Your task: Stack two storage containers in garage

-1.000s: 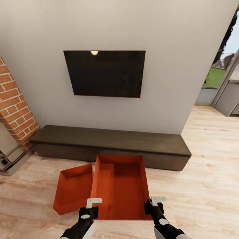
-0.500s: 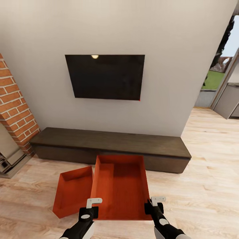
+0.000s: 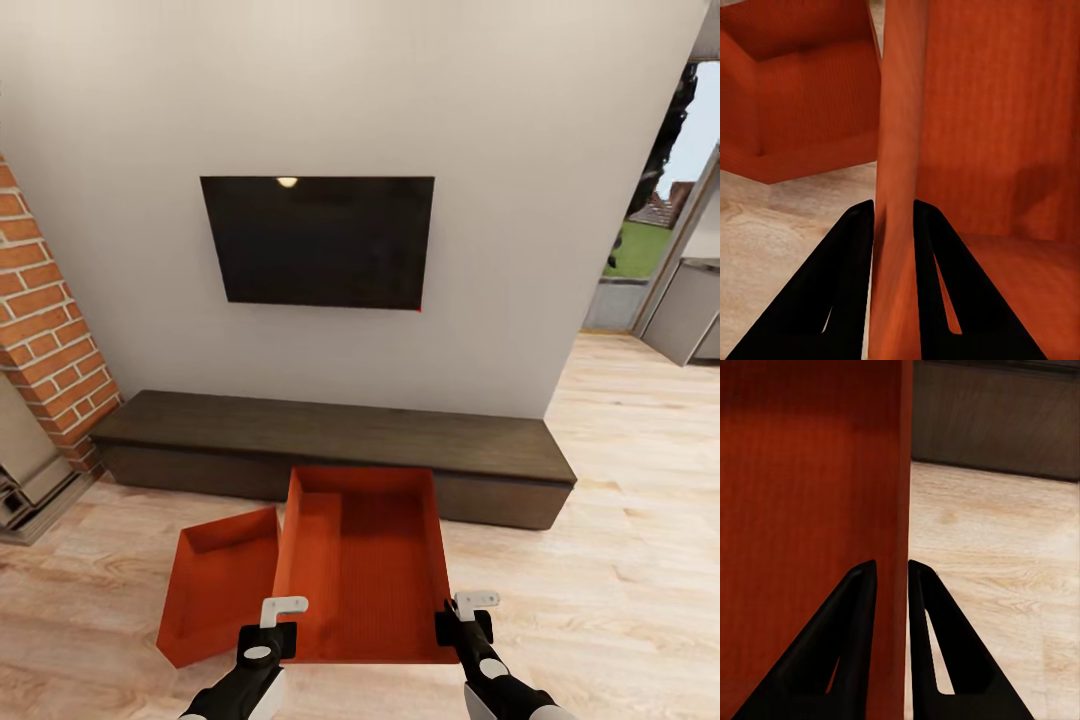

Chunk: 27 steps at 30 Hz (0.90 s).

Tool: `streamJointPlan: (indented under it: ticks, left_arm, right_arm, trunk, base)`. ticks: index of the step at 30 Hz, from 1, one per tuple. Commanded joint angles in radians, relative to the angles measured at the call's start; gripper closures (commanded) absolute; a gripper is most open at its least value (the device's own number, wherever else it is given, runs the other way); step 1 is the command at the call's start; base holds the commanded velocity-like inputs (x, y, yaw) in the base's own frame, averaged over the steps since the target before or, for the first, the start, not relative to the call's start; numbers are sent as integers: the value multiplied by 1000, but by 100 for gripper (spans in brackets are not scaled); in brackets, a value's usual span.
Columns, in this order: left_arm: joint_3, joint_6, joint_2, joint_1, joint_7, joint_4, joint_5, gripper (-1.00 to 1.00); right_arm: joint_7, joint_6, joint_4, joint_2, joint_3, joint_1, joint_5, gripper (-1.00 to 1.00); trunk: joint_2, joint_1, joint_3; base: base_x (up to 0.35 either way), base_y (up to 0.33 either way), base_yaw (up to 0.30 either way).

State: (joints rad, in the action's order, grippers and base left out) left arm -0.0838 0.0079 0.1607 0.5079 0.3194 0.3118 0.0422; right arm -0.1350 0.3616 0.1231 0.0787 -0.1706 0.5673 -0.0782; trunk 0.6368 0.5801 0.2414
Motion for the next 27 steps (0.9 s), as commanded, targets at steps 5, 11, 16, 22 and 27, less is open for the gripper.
streamJointPlan:
  ticks: [5,11,16,22,27]
  left_arm:
    - [-1,2,-7,0,15,-3,11,100]
    - [-1,2,-7,0,14,-3,11,100]
    - [-1,1,-7,0,14,-3,11,100]
    - [-1,2,-7,0,14,-3,11,100]
    - [-1,2,-7,0,15,-3,11,100]
  right_arm:
    - [-11,96,1,0,22,2,-15,100]
    - [-11,96,1,0,22,2,-15,100]
    - [-11,96,1,0,22,2,-15,100]
    - [-11,96,1,0,22,2,-15,100]
    - [-11,96,1,0,22,2,-15,100]
  trunk:
    - [1,0,-7]
    - [1,0,-16]
    - [1,0,-24]
    - [1,0,-34]
    - [1,0,-42]
  base:
    - [0,0,0]
    - [0,0,0]
    - [0,0,0]
    - [0,0,0]
    - [0,0,0]
